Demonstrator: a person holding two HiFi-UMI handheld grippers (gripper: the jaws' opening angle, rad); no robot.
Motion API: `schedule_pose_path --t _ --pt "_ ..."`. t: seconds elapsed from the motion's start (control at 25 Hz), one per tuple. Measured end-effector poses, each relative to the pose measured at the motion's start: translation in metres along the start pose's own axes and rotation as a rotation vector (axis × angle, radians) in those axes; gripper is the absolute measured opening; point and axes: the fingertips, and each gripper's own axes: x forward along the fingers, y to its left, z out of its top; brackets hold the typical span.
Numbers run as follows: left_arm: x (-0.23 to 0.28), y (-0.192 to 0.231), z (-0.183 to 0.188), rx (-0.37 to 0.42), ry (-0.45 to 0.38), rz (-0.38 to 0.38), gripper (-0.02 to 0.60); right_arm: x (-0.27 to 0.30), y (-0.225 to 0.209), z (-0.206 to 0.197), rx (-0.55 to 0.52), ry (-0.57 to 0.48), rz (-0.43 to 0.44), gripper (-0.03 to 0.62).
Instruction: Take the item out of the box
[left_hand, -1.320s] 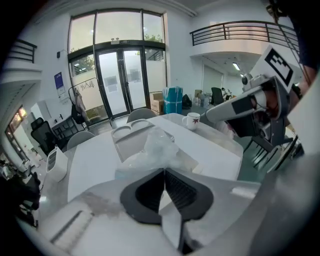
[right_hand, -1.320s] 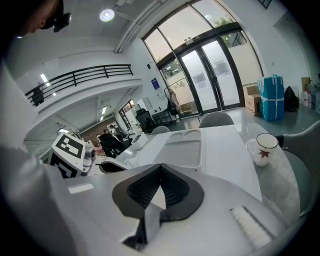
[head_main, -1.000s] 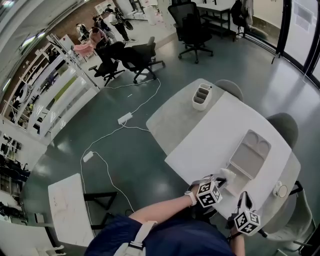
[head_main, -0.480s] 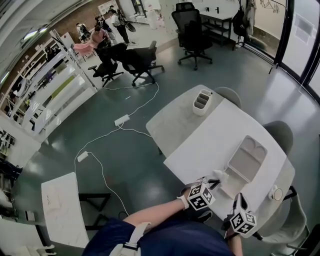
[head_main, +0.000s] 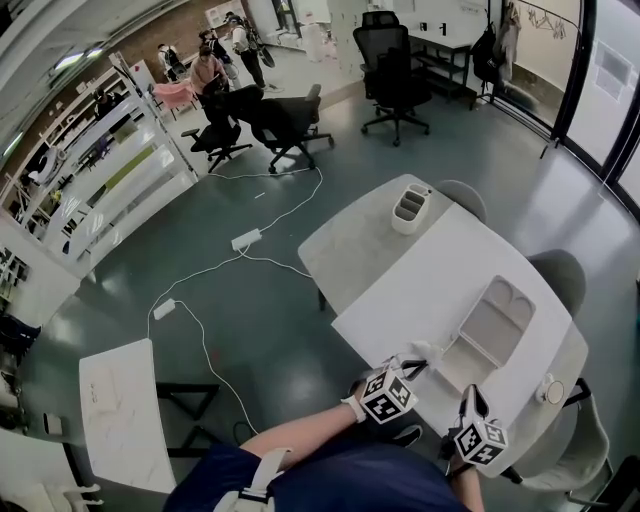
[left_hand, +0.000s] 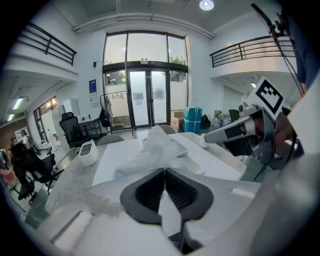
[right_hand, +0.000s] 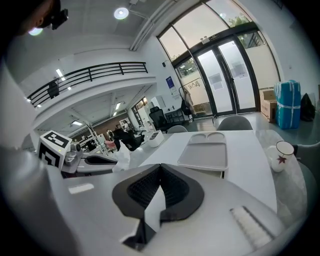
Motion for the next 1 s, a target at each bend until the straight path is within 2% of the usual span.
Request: schedule_pose_path --t 0.72,1.0 --pt "-0.04 0.045 -0.057 -0.109 0.039 0.101 0.012 0.025 0.05 0.001 -0.053 0.016 0.078 0.002" --pt "-0.047 0.058 -0.069 -0.138 0.039 0.12 0.012 0.027 0.061 0.003 -0.06 0.016 0.078 0.002"
